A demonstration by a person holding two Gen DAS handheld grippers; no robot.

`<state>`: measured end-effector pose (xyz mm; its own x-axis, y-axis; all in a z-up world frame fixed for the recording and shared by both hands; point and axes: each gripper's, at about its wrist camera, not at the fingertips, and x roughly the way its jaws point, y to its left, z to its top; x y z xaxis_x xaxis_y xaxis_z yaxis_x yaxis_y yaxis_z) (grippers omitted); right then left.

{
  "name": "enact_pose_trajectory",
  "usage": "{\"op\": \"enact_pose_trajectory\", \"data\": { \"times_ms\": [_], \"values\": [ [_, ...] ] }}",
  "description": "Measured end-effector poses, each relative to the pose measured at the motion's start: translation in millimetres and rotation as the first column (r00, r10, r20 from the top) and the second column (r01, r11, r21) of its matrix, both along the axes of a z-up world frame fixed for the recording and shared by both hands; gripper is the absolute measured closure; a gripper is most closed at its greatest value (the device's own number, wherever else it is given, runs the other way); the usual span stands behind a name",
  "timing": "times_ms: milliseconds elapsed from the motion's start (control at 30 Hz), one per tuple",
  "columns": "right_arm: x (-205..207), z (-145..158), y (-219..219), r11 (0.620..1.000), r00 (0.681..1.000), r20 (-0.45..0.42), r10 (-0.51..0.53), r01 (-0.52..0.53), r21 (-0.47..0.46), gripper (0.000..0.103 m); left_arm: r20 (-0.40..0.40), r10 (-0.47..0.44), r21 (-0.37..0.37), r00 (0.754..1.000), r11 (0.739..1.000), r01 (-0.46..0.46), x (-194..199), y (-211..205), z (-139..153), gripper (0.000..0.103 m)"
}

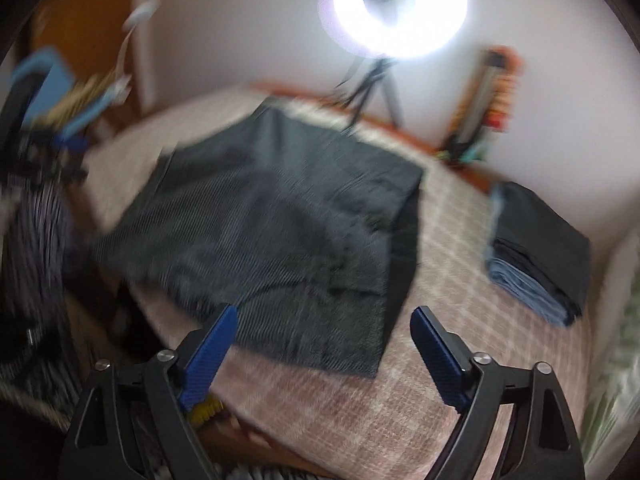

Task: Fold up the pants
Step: 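Reach both tools to the shorts' leg hems and close on them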

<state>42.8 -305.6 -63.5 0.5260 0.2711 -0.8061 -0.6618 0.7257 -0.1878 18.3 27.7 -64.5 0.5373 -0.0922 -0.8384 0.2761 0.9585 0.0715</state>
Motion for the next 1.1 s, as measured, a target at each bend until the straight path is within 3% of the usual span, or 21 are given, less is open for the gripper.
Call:
{"op": "enact_pose_trajectory", "data": {
  "times_ms": [167, 467, 633, 733, 900, 933, 967, 1067, 1100],
  "values": [
    [-6, -30, 27, 0.970, 0.985, -0.049, 0.164, -0.170, -0.176, 0.017, -0.038, -0.132, 0.052, 0.990, 0.990, 0.134, -16, -23, -10, 0.037],
    [5, -68, 48, 0.921, 0.959, -0.129, 0.251, -0.277, -0.272, 0.020, -0.078, -0.301, 0.178, 0.950, 0.934, 0.311, -34, -62, -35, 0.037],
    [0, -83, 58, 0.876, 0.944, -0.122, 0.308, -0.331, -0.350, 0.020, -0.070, -0.360, 0.310, 0.930, 0.879, 0.363, -37, -75, -56, 0.037],
    [-3, -87, 60, 0.869, 0.939, -0.121, 0.321, -0.343, -0.358, 0.020, -0.087, -0.354, 0.322, 0.931, 0.875, 0.363, -30, -75, -66, 0.037],
    [-5, -91, 58, 0.856, 0.942, -0.099, 0.321, -0.333, -0.395, 0.020, -0.041, -0.368, 0.355, 0.929, 0.863, 0.358, -30, -77, -67, 0.037],
    [-4, -91, 57, 0.856, 0.944, -0.096, 0.316, -0.327, -0.400, 0.021, -0.035, -0.369, 0.355, 0.929, 0.864, 0.357, -30, -77, -66, 0.038],
    [-5, -92, 56, 0.857, 0.946, -0.094, 0.310, -0.321, -0.402, 0.022, -0.031, -0.367, 0.354, 0.930, 0.866, 0.354, -29, -76, -66, 0.048],
    [-2, -94, 54, 0.861, 0.954, -0.088, 0.287, -0.297, -0.412, 0.038, -0.029, -0.350, 0.335, 0.936, 0.879, 0.339, -24, -73, -64, 0.073],
    [0, -94, 53, 0.865, 0.955, -0.097, 0.280, -0.295, -0.407, 0.046, -0.029, -0.338, 0.316, 0.941, 0.890, 0.329, -21, -69, -62, 0.077]
  ]
}}
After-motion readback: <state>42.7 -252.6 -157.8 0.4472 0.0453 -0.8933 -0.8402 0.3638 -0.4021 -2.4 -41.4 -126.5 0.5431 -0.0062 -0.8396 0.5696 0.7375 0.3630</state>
